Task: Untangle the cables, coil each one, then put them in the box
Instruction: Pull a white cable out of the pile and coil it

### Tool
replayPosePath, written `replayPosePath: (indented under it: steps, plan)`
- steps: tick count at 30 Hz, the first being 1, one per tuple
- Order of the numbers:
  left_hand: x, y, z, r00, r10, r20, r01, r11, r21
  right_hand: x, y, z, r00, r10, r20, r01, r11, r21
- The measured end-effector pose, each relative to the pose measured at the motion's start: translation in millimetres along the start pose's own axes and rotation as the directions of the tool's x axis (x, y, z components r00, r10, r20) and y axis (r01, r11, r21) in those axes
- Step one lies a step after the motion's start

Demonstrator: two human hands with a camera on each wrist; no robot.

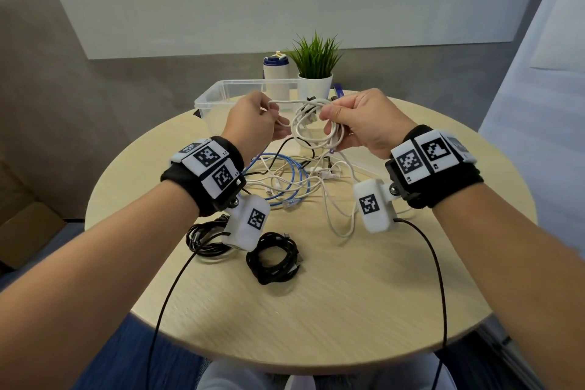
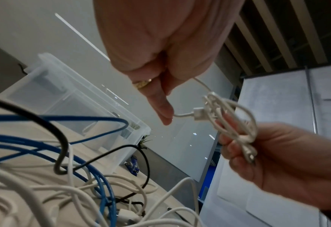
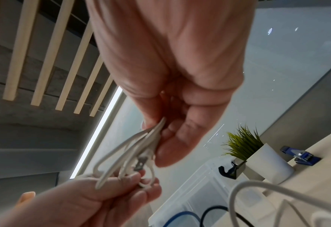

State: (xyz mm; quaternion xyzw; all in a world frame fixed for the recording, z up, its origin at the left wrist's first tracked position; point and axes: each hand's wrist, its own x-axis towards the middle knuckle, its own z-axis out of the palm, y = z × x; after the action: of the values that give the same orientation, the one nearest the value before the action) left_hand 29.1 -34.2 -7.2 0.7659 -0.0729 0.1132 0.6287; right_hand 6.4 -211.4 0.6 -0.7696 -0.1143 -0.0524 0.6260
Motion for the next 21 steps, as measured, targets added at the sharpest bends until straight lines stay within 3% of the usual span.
replayPosePath:
  steps: [4, 8, 13, 16, 21]
  plan:
    - [-4.8, 2.7, 0.1, 0.995, -0.012, 0.097, 0.029, 0.985, -0.172, 2.1, 1.6, -0.9, 1.0, 0.017, -0.005, -0.017, 1.0, 0.015]
    - [-10.3, 4.9, 3.5, 0.974, -0.018, 0.224, 0.069, 0.972, -0.224, 4.2, 0.9, 2.6, 1.0, 0.024, 0.009, -0.024, 0.999, 0.022]
    - [-13.6, 7.8, 2.7, 0.927, -0.097, 0.363, 0.191, 0.953, -0.234, 8.9, 3.1, 0.9, 0.997, -0.037, -0.063, 0.033, 0.997, -0.062]
    - [-16.1, 12.8, 1.4, 0.867, -0.135, 0.479, 0.281, 0.927, -0.247, 9.3, 5.7, 2.0, 0.993, -0.077, -0.087, 0.068, 0.992, -0.102]
    - [-20.4, 14.0, 2.4, 0.883, -0.085, 0.461, 0.184, 0.968, -0.174, 8.8, 6.6, 4.2, 0.991, -0.103, -0.081, 0.091, 0.986, -0.137]
